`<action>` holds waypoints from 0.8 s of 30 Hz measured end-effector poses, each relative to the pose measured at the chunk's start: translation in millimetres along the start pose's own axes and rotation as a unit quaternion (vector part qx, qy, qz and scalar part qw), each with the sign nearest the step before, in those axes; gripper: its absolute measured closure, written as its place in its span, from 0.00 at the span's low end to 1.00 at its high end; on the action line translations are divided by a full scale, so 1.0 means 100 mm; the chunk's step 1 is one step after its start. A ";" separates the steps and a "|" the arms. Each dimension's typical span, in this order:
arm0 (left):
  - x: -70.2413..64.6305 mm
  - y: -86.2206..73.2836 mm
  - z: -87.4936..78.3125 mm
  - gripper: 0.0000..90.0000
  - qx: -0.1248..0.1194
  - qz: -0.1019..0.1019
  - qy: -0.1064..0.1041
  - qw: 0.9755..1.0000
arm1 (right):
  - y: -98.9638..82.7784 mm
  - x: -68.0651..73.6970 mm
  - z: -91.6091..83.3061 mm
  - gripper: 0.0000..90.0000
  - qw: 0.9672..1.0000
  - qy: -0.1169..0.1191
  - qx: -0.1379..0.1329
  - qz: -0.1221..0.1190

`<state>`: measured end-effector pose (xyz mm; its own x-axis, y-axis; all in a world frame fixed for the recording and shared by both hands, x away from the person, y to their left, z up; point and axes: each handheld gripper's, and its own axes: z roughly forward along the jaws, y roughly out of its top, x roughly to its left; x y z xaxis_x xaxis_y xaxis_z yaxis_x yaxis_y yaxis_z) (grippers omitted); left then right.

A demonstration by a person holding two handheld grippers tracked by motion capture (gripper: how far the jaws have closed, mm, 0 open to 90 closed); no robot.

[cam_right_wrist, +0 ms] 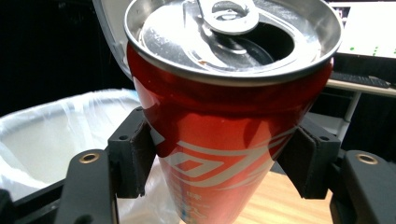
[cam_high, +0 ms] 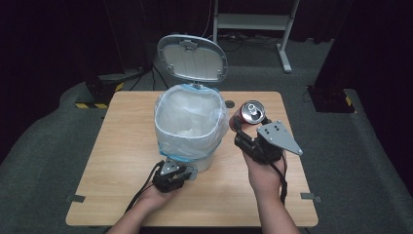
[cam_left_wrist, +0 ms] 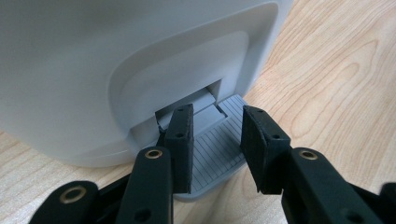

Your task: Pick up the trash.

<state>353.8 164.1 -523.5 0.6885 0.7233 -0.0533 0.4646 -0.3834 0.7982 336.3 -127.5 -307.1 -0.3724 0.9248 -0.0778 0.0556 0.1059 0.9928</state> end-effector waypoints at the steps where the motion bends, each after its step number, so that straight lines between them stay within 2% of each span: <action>1: 0.00 0.00 0.00 0.71 0.000 0.000 0.000 1.000 | 0.02 0.00 0.00 0.37 1.000 -0.001 -0.003 0.000; 14: -0.01 0.00 0.00 0.71 0.000 0.002 0.003 1.000 | 0.22 0.05 0.03 0.37 0.999 0.013 -0.031 0.015; 24: 0.00 0.00 0.00 0.71 -0.001 0.001 0.001 1.000 | 0.34 0.15 0.16 0.38 0.999 0.021 -0.027 0.021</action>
<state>353.4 163.8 -523.6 0.6882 0.7237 -0.0506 0.4628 -0.3842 0.7989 347.6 -104.0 -276.0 -0.4096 0.9117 -0.0329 0.0216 0.0458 0.9987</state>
